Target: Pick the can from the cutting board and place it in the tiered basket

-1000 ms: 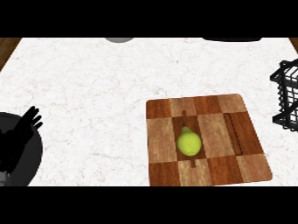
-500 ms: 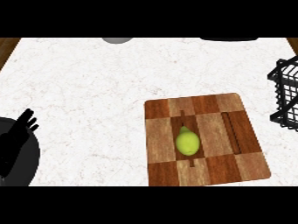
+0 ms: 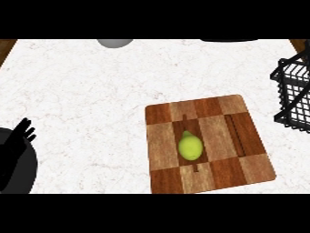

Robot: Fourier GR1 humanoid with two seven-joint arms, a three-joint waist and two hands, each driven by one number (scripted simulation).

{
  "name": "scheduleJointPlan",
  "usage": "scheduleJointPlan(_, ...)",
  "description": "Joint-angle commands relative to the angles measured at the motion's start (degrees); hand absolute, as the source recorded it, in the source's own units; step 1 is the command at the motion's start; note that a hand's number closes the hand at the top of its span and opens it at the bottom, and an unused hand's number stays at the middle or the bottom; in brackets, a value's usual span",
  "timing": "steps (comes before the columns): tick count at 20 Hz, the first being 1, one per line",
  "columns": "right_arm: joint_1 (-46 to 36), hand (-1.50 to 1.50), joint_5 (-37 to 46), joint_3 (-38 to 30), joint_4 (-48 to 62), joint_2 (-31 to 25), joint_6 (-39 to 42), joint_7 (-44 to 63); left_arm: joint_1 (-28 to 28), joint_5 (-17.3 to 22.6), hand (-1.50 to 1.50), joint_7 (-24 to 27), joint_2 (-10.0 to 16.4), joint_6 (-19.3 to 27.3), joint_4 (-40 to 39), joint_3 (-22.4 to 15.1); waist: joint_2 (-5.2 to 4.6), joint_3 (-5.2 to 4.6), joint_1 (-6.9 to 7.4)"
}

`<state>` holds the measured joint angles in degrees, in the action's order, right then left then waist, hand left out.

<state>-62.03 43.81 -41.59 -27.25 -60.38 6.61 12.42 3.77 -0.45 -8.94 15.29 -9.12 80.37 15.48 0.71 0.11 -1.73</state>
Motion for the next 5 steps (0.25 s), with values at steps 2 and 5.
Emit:
scheduleJointPlan(2, 7.5, -1.50, -10.8, -11.4, -0.3, -4.5, 4.9, -6.9, 1.4, -0.6, 0.00, -1.3, -1.1, 1.3, 1.1, -0.3, 0.19, 0.03, -1.15)
scheduleJointPlan(5, 14.4, -1.50, -14.7, -15.1, -0.4, -8.5, 13.9, -9.6, 0.3, 0.2, 0.00, 1.7, 0.5, -0.1, -2.8, 1.5, 0.04, -0.11, -1.63)
